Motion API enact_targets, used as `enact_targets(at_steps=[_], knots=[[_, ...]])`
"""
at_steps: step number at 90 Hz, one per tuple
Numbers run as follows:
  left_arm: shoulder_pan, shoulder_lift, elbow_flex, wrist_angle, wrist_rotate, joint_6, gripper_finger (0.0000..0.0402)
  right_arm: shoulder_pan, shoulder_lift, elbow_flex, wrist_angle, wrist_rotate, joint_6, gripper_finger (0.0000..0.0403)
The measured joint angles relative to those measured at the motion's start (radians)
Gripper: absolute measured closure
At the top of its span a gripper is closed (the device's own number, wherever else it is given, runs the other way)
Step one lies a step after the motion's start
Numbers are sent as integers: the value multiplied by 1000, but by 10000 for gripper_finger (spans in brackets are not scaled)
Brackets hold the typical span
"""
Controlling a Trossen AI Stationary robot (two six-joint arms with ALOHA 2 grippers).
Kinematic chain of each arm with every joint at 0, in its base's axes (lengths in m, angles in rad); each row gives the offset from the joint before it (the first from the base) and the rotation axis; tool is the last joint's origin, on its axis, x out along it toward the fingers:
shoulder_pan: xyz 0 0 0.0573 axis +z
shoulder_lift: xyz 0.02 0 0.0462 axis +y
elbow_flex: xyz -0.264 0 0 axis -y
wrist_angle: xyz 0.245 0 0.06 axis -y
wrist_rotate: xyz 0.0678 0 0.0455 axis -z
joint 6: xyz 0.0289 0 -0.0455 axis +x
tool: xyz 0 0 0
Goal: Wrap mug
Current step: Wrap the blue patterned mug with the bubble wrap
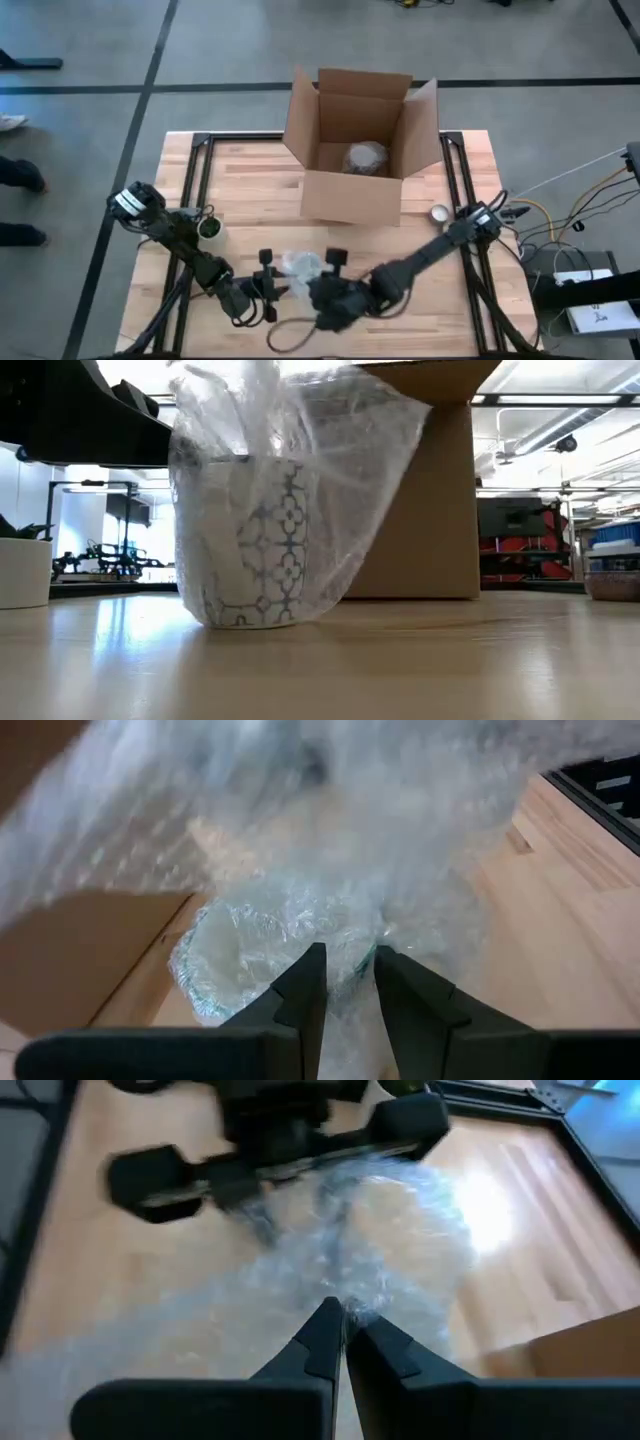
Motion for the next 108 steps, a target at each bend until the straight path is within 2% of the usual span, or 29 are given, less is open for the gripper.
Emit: enact_targets(at_steps=[23, 53, 74, 92, 108], knots=[[0, 0, 0, 0, 7, 6, 326, -82, 23, -18, 1, -70, -33, 403], [0, -23, -2, -8, 20, 25, 326, -150, 115, -18, 3, -263, -38, 403], [-1, -86, -5, -19, 54, 81, 326, -181, 116, -18, -27, -281, -31, 403], [-2, -117, -4, -11, 51, 123, 326, -222, 116, -38, -27, -365, -29, 403], [-5, -168, -3, -3, 58, 169, 326, -227, 116, -47, -29, -372, -34, 403]])
